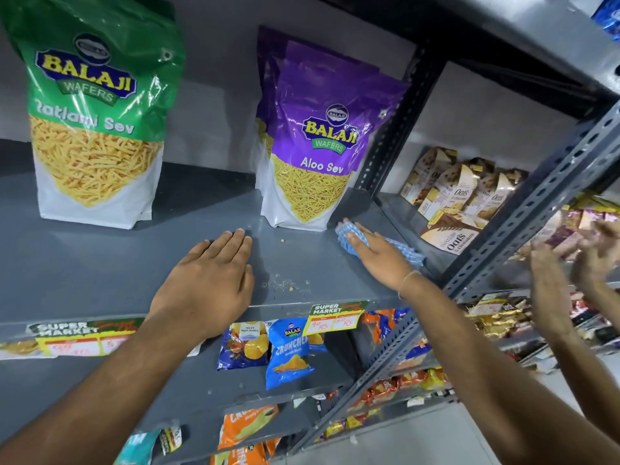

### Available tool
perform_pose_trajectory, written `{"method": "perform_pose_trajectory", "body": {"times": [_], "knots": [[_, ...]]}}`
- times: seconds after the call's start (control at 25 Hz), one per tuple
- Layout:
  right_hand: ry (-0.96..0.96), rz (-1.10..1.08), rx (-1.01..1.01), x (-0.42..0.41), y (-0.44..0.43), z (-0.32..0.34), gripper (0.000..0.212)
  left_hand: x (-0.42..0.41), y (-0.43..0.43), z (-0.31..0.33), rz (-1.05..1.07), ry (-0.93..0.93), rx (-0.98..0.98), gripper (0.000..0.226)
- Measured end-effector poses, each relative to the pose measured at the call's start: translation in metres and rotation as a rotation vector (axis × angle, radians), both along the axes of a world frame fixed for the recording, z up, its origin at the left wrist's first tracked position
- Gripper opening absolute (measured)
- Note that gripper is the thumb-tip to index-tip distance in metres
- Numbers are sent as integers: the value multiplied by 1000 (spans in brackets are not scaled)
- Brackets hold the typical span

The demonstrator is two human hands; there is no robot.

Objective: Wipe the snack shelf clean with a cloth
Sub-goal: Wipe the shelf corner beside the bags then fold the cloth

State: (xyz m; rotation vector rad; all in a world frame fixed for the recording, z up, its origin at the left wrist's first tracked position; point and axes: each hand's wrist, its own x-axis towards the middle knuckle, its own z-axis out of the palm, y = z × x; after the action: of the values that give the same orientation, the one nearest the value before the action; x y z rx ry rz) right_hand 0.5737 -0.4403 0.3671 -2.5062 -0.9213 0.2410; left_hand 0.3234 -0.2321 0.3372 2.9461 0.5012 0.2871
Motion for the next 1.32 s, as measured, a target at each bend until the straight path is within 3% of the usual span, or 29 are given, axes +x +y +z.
{"method": "perform_pose_trajectory", "body": {"times": [0.08,0.2,0.4,0.48,0.68,0.88,1.08,1.2,1.32], "knots": [[26,35,93,-16,-10,-3,47,1,0,-1,0,-4,5,75],[3,-161,312,4,-11,12,41,1,-1,1,0,-11,-3,76],[-53,22,35,37,-27,-10,53,1,-1,1,0,-16,-10,79],[-55,-2,65,35,-26,-14,54,-1,1,0,3,-24,-10,77],[37,-312,112,-7,-30,5,53,0,2,-1,5,-47,-22,77],[-2,-261,153,-55,-8,-7,57,3,3,-4,-6,-63,-45,68],[43,-476,209,-18,14,9,59,1,3,-3,-5,-43,-40,63],[-30,-368,16,-10,34,11,62,-1,2,-2,-5,-33,-35,63],[-110,-221,-19,-37,37,3,61,0,1,-5,-9,-15,-40,64]]}}
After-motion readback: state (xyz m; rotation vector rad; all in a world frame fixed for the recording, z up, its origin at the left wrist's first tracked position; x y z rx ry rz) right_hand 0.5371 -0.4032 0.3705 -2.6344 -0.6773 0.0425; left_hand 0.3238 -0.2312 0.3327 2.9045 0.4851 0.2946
